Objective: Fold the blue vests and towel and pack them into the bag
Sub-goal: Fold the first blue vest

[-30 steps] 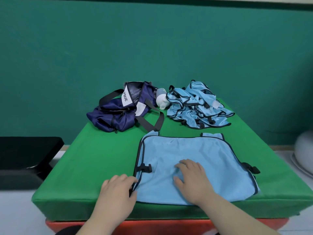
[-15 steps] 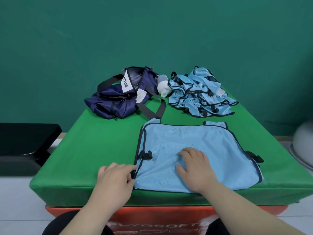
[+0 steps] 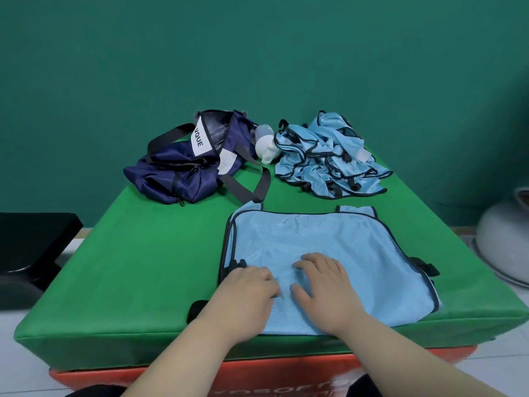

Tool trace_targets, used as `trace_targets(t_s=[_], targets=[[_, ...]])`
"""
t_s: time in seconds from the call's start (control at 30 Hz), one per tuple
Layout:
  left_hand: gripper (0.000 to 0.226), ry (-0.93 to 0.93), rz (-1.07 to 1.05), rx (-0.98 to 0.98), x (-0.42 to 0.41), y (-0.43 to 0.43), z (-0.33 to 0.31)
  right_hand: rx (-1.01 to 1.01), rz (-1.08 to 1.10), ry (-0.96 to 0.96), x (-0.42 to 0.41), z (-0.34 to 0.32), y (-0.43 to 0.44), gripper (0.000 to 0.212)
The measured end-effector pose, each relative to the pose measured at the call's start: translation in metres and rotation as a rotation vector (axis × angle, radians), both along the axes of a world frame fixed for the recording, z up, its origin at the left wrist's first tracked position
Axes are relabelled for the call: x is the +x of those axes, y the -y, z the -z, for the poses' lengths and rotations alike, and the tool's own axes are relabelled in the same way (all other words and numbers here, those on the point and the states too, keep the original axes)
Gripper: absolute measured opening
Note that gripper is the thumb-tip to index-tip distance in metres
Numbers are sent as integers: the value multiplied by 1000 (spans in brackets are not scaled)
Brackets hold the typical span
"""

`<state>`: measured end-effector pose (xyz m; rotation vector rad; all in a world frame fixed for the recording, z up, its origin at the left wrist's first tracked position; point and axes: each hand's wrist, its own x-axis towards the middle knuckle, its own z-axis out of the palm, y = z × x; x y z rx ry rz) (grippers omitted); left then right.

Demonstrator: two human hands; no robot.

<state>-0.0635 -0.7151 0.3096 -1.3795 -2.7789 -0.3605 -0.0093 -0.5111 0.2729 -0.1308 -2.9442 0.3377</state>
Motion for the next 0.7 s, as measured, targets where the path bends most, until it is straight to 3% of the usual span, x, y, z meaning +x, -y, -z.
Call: trace_targets(t_s=[0.13,0.33,0.43,0.57,0.6,0.7], targets=[[26,-65,-161,81,-11,27,13,-11,-1,-19,0,-2,-2,57],[31,16,-353,102,-24,47,0,-63,12,-21,1,-2,-4,58],[30,28,-399,125,-26,42,-3,-236,30,-4,0,-8,-5,50],[28,57,-460,211,-38,37,-5,-720,143,52,-2,-30,-8,20],[27,87,-470,226,-41,36,-6,-773,184,92,-3,-37,-10,15],[25,152,-498,286,-56,33,-8,-683,261,95,-13,-50,-10,12]])
